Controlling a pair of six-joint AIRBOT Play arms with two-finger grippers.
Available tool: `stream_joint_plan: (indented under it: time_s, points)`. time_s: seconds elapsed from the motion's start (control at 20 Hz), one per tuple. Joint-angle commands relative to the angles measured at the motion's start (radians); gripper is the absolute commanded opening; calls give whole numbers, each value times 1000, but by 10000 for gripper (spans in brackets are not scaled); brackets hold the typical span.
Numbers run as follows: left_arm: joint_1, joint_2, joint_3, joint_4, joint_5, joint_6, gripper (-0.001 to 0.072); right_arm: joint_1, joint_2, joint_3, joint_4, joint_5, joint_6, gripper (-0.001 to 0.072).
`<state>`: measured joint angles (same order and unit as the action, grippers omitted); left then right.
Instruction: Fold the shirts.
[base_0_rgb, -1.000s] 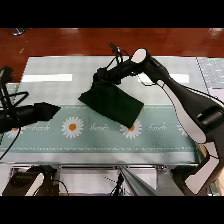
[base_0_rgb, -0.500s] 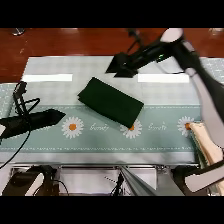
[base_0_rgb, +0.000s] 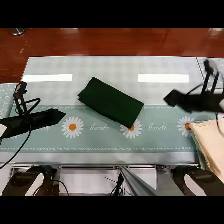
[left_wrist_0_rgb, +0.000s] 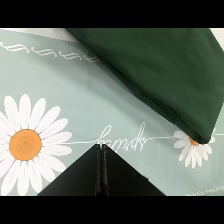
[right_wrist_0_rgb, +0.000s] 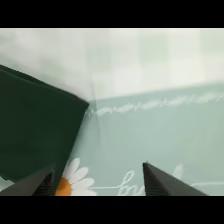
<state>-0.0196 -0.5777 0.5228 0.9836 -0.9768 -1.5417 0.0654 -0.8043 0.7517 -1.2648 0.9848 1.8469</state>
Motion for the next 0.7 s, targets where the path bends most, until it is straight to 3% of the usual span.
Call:
stream_joint_plan:
  time_s: [0.0, 0.15, 0.3, 0.5, 0.65]
  points:
    - [0, -1, 0, 0, 0, -1, 24, -11, 72, -387, 420, -333, -30, 621]
    - [0, -1, 0, -39, 0, -1, 24, -8, -106, -370, 668, -324, -302, 621]
    - [0, -1, 0, -60, 11, -1, 24, -7, -317, -288, 818, -246, -469, 621]
    - [0, -1, 0, -76, 27, -1, 24, 19, -573, -132, 887, -101, -582, 621]
    - [0, -1, 0, -112, 28, 0, 24, 88, -688, -11, 894, -100, -584, 621]
